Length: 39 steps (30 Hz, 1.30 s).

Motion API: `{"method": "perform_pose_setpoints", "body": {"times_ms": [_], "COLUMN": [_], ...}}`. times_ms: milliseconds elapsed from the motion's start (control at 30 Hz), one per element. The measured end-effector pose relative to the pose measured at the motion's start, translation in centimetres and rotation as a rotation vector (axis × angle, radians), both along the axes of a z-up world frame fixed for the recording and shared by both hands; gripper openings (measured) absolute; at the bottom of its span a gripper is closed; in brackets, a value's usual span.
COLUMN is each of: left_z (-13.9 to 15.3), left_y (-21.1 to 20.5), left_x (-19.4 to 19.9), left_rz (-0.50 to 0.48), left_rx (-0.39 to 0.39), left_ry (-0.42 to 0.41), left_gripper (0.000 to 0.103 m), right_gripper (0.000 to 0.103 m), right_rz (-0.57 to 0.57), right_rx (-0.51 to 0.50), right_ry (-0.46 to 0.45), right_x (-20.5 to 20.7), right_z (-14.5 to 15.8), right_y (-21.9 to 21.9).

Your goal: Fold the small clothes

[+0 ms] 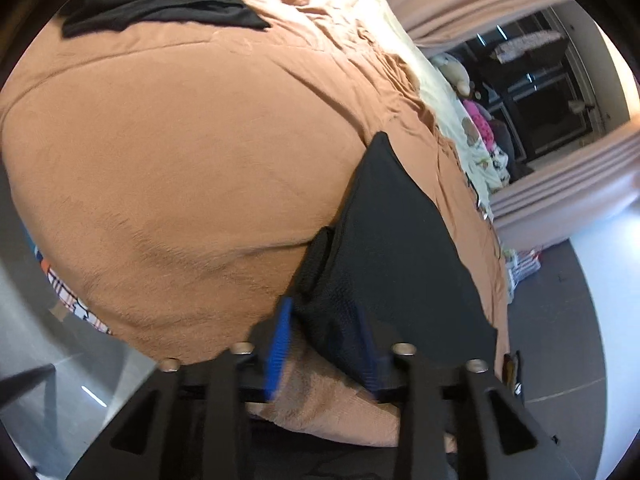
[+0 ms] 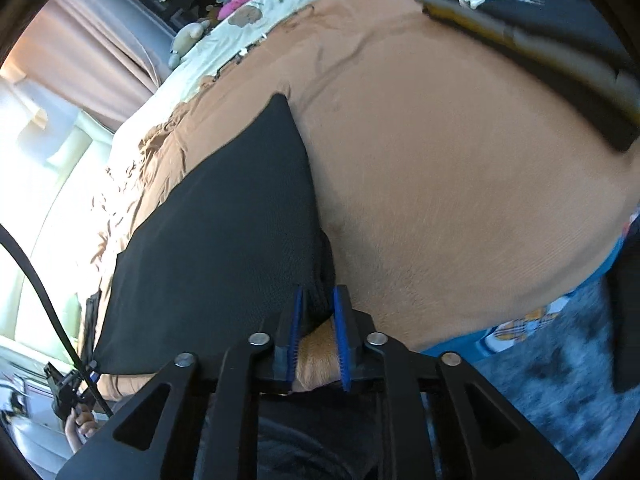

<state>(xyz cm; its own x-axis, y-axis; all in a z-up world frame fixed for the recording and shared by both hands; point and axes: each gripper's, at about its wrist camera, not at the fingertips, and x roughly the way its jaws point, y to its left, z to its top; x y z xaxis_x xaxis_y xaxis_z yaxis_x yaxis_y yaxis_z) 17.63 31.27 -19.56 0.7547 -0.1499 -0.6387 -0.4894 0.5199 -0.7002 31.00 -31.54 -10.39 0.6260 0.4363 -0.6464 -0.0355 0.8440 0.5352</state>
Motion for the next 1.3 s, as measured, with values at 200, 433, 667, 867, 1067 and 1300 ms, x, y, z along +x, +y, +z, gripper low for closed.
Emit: {"method": "perform_pose_setpoints", "body": {"times_ms": [200, 433, 667, 867, 1067, 1300], "left_z": [-1.3, -1.9, -2.3, -2.1, -2.1, -1.9], "left_y": [0.2, -0.2, -0.1, -0.5, -0.5, -0.9], "left_x": [-0.1, 0.7, 0.6, 0.2, 0.3, 0.8], "left_rz": [-0.009, -0.018, 0.003, 0.018, 0.034, 0.035], "left_rx": [-0.075, -0.076, -0.055, -0.029, -0.037, -0.027], "left_ry": [-0.021, -0.020, -0.036, -0.033, -0.015, 0.017], "left_gripper": [0.039, 0.039, 0.039, 0.038, 0.036, 0.035], "right_gripper": [0.021, 0.021, 0.021, 0.021, 0.020, 0.010], "right_rz": [0.083, 0.237, 0.337, 0.405, 0.449, 0.428], "right_rx": [-0.036, -0.087, -0.138, -0.202, -0.257, -0.261], "right_ry": [-0.078, -0.105, -0.038, -0.018, 0.009, 0.107], "right_x": [-1.0, -0.7, 2.7, 5.1, 7.4, 12.7], "right_z": [4.8, 6.4, 4.0, 2.8, 1.2, -1.3], "right_y": [3.6, 11.0, 18.1, 22.2, 25.7, 28.5]}}
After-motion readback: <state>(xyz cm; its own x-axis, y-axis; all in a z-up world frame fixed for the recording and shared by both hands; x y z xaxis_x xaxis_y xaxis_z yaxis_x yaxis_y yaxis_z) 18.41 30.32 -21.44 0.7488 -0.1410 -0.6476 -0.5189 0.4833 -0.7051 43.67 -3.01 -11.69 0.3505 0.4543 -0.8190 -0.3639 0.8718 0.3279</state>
